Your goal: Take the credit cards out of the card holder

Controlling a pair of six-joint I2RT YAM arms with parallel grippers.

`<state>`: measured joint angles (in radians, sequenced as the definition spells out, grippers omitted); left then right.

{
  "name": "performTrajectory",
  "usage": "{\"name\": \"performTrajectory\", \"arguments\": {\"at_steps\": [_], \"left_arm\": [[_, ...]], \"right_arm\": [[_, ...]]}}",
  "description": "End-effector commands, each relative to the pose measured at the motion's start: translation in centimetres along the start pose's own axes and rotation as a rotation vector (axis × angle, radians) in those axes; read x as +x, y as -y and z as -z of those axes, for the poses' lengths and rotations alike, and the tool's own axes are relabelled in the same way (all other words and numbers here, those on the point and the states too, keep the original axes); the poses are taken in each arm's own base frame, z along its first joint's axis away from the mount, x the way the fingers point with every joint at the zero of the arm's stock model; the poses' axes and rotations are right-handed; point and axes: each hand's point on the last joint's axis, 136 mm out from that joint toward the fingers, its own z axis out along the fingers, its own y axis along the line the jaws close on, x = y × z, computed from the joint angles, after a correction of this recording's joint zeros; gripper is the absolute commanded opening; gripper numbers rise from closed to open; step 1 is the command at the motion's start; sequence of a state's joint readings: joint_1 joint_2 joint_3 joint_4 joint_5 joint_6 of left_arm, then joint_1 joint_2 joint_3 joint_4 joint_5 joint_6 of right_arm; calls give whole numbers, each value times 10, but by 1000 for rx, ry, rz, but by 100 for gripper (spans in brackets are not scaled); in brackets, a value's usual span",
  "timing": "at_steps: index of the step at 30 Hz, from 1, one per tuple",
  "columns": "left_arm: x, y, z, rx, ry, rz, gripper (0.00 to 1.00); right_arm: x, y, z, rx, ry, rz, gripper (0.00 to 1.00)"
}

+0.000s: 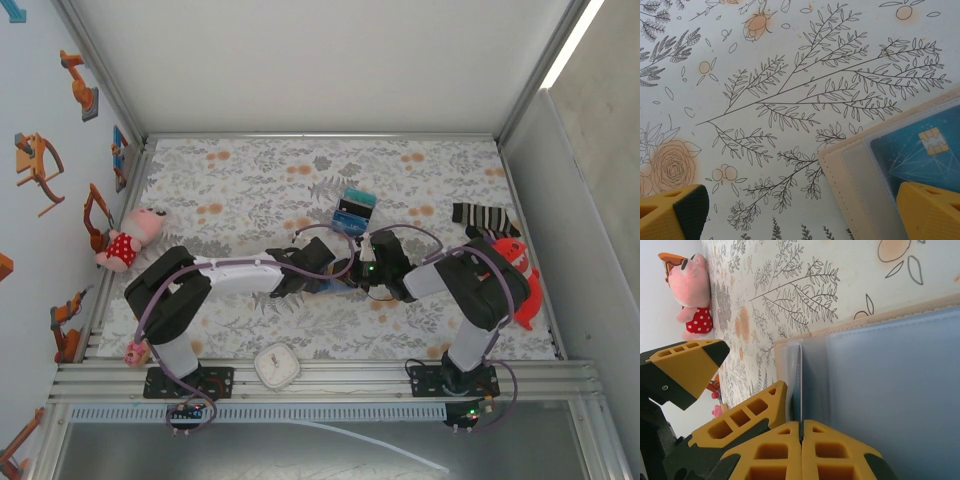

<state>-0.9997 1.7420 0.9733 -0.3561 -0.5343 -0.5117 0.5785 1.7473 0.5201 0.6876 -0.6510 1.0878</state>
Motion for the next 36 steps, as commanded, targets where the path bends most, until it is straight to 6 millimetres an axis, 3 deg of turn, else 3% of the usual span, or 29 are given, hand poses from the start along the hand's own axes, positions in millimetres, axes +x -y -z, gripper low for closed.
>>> {"name": "performTrajectory", "arguments": {"at_steps": [1,10,19,30,36], "left_arm": [[23,-16,2,-48,-75,-48,97],[18,-17,6,-39,-56,-41,97],[12,-5,-2,-14,-33,-48,97],[8,0,-2,7,-18,-59,97],[8,0,-1,7,-14,-50,97]], "right_arm": [[-9,-14,9,-43,45,46,0],[-10,-11,13,-13,53,57,0],[-7,-9,22,113,25,116,0],[1,-16,4,98,-27,137,19],[2,-13,-3,112,-32,139,16]]}}
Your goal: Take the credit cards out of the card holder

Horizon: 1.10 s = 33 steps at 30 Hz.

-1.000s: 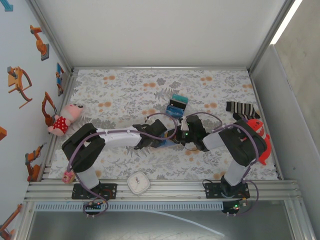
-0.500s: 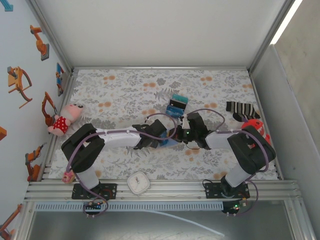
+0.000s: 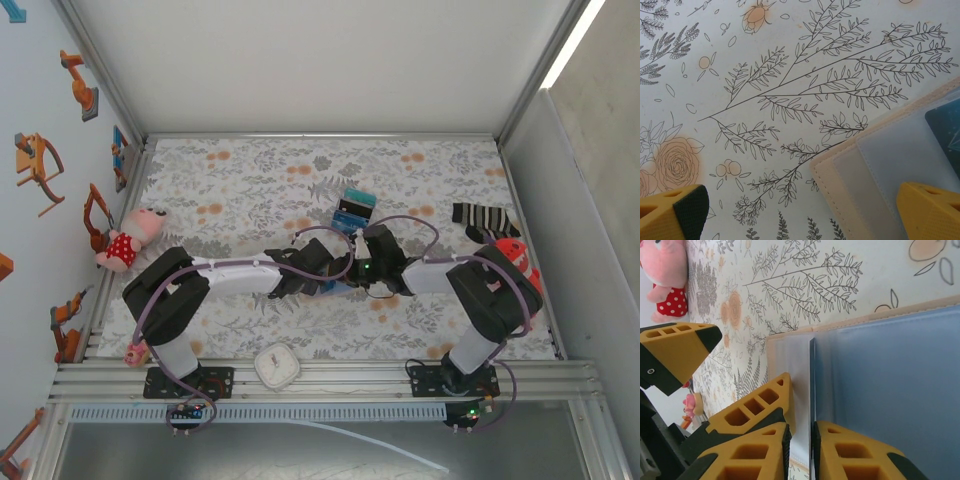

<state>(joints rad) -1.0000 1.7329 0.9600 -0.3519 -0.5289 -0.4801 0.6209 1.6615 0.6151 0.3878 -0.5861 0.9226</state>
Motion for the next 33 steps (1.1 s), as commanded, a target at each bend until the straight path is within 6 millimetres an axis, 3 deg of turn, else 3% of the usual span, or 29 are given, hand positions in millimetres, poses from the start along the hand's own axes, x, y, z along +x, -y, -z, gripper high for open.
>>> {"name": "performTrajectory", "arguments": {"at_steps": [1,10,15,25,33], "left_arm": [[4,0,0,2,-9,-13,97],[-7,-12,23,-1,22,36,97],[0,-14,30,10,2,67,97],[33,-8,20,-24,-81,21,97],[32,-15,8,-98,-87,-25,97]], "right_arm": [[-5,-2,-3,10,10,21,13],[-2,10,10,122,18,48,8],[-3,9,13,131,23,54,9],[-4,6,13,130,23,57,8],[-4,7,19,157,35,61,4]]}}
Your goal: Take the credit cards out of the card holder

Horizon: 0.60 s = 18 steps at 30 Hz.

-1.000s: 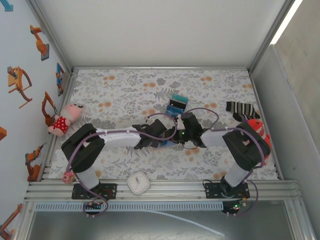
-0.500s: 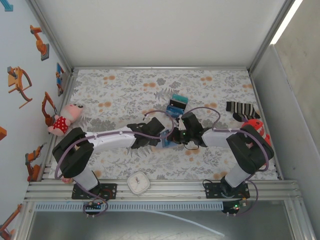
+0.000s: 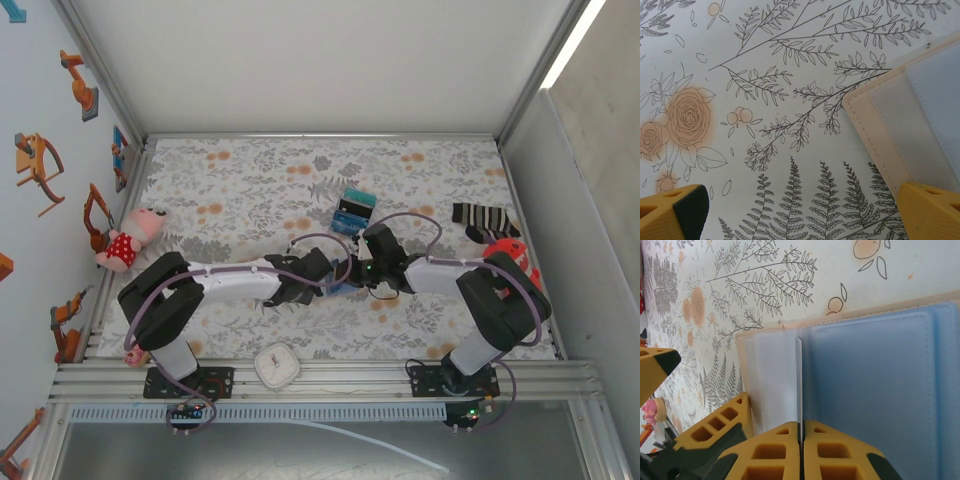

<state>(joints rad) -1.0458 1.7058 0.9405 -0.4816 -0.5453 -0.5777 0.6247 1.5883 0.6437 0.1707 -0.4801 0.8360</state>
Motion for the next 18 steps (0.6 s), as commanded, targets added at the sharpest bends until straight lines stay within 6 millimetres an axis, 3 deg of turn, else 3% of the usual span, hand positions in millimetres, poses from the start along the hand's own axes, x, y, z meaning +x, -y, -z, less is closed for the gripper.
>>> {"name": "performTrajectory", "arguments": {"at_steps": [1,9,18], "left_arm": [[1,-7,-5,-59,-15,-28,97],[-8,-9,-11,-63,1,-19,97],[-22,-16,-9,-61,42,-11,97]], "right_arm": [[-6,-7,7,13,27,30,4],[-9,-14,11,12,41,37,2],[-21,-29,40,70,81,115,1]]}}
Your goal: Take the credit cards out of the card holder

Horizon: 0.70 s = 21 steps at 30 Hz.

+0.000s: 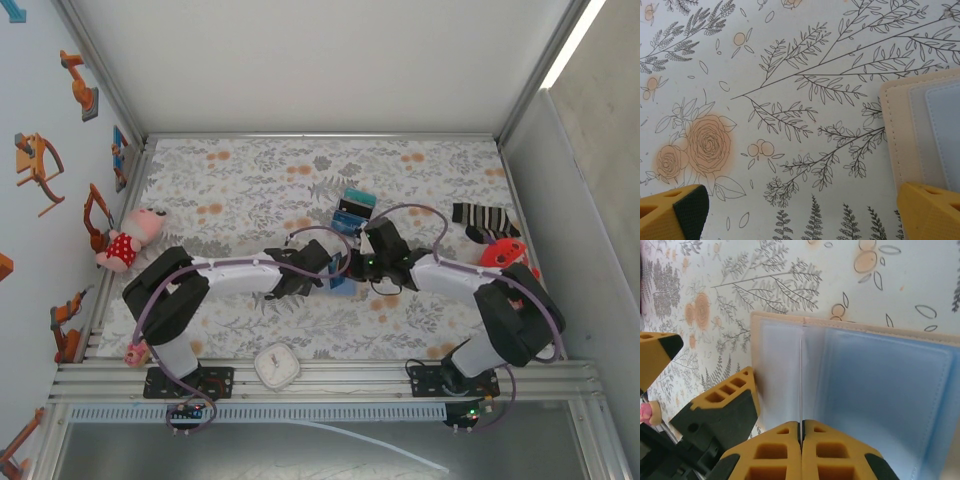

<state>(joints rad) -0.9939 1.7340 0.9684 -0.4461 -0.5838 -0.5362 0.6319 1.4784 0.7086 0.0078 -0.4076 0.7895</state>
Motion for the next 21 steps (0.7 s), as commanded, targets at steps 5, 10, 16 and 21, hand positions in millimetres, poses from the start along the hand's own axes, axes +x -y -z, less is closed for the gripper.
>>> {"name": "performTrajectory", "arguments": {"at_steps": [5,10,16,21], "left_arm": [[-6,-8,6,-21,30,-33,97],[-6,-14,10,-34,31,-22,97],[-17,-21,28,-7,75,43,97],[-28,-14,39,70,112,103,97]], "right_arm": [[-16,-13,39,96,58,135,0],[-26,-8,60,205,58,241,0],[-51,-3,76,299,64,381,0],[-75,-8,81,303,68,491,0]]}}
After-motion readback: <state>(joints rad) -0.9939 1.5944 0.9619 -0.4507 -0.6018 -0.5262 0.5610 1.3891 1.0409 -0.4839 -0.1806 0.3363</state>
